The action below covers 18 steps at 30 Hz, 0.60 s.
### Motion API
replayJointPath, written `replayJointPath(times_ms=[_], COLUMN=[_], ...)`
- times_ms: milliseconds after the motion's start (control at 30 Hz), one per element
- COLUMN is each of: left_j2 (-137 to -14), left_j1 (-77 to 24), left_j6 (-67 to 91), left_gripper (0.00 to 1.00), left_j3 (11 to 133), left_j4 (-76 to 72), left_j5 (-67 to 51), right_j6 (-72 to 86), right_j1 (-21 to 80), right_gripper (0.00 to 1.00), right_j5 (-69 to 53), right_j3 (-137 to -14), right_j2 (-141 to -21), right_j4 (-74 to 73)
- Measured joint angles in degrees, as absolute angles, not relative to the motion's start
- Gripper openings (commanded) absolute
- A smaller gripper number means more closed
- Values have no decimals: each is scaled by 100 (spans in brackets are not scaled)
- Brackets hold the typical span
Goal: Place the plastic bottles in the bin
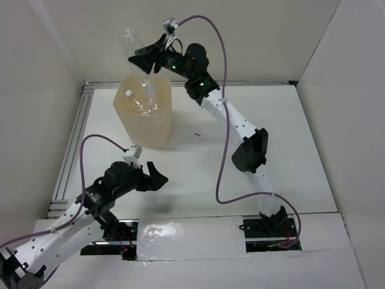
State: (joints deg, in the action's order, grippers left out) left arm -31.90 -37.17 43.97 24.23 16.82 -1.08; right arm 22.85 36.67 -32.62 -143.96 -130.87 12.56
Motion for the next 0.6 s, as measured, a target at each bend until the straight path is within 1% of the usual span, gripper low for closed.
replayJointPath(times_ms=[133,200,233,300,333,400,433,467,500,533,600], left_j2=[-3133,-3133,-3133,-3122,-3116,-3085,-3057,-3050,-3020,-3000,-2926], left_j1=[-3732,-3732,-3734,-3734,-3734,-3734,-3734,-3734,-3734,-3734,-3734], left_j6=[4401,4401,4412,4438,4456,4519,4534,4536,4541,4545,4554], left_gripper=[100,100,100,100,100,100,100,100,100,100,100], left_j3=[2412,2412,2412,2410,2410,2410,2410,2410,2410,2410,2410], left_j4=[1695,1719,1741,1776,1782,1817,1837,1846,1861,1885,1940], left_j5=[-89,-71,-69,-67,-67,-64,-62,-62,-60,-54,-36], right_j6=[2707,2790,2808,2801,2794,2727,2692,2637,2571,2561,2447], right_j1=[4062,4209,4257,4296,4289,4244,4204,4167,4123,4112,4047], right_gripper=[24,27,32,39,43,62,77,78,87,89,98], right_j5=[-3081,-3044,-3033,-3033,-3028,-3015,-3017,-3017,-3044,-3055,-3094], right_j3=[-14392,-14392,-14392,-14387,-14370,-14254,-14191,-14149,-14084,-14062,-14049], right_j2=[-13533,-13673,-13723,-13797,-13815,-13817,-13821,-13837,-13847,-13861,-13926], right_j4=[1498,1597,1638,1726,1778,1885,1931,1946,1973,1975,1973])
